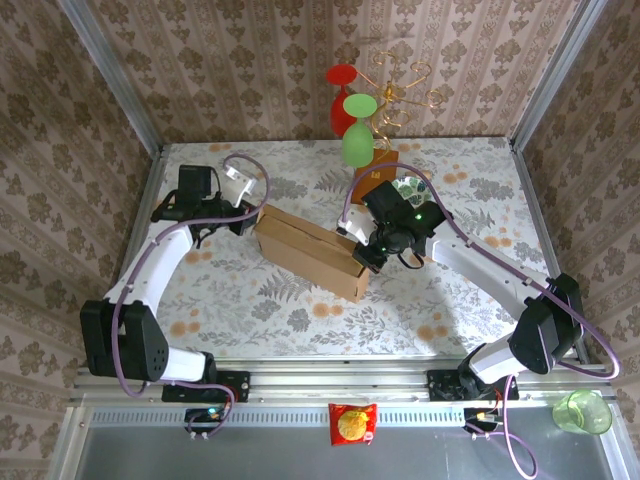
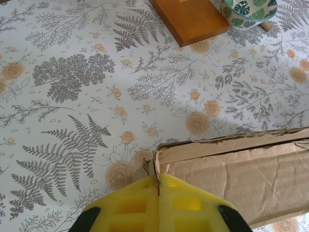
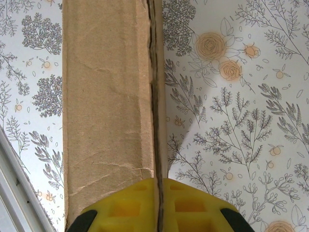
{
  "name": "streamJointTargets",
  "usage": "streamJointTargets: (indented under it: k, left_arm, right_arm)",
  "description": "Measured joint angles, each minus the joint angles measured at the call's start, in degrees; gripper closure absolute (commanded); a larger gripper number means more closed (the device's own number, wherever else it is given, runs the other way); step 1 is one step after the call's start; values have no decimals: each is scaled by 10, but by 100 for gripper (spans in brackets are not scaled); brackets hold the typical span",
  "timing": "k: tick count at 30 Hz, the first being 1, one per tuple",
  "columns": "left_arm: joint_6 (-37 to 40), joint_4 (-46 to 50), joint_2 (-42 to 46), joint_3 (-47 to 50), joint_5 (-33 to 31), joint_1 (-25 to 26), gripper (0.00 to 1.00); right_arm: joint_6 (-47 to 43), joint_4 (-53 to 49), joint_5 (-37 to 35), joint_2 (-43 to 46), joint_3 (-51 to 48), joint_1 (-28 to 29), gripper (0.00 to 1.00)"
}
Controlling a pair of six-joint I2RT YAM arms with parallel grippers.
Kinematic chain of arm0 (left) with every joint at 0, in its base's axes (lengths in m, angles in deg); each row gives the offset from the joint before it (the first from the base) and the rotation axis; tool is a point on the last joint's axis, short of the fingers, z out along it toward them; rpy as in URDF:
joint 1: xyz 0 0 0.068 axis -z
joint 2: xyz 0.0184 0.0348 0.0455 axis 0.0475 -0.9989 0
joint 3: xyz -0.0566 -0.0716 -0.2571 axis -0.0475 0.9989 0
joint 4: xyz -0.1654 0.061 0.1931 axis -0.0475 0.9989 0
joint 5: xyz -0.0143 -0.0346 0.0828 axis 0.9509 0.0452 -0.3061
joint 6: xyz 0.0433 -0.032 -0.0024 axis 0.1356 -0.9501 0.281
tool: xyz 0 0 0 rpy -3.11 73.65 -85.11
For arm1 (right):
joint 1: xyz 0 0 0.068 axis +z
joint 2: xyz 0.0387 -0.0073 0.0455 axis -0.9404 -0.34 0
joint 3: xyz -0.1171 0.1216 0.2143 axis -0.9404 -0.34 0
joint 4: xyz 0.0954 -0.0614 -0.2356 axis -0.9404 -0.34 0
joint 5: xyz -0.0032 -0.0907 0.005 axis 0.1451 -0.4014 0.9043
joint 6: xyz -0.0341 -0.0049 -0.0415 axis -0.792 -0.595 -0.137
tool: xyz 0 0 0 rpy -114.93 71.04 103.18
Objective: Fold the paper box
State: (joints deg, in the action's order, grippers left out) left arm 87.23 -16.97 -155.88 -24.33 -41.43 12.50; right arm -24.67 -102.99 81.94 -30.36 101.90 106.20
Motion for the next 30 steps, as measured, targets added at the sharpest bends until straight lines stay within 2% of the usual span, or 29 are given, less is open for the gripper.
streamJointTargets:
  k: [30]
  left_arm:
    - [-76,-110,37,79,2,1,100]
  right_arm:
    - [0,0,-15,0,2,2,97]
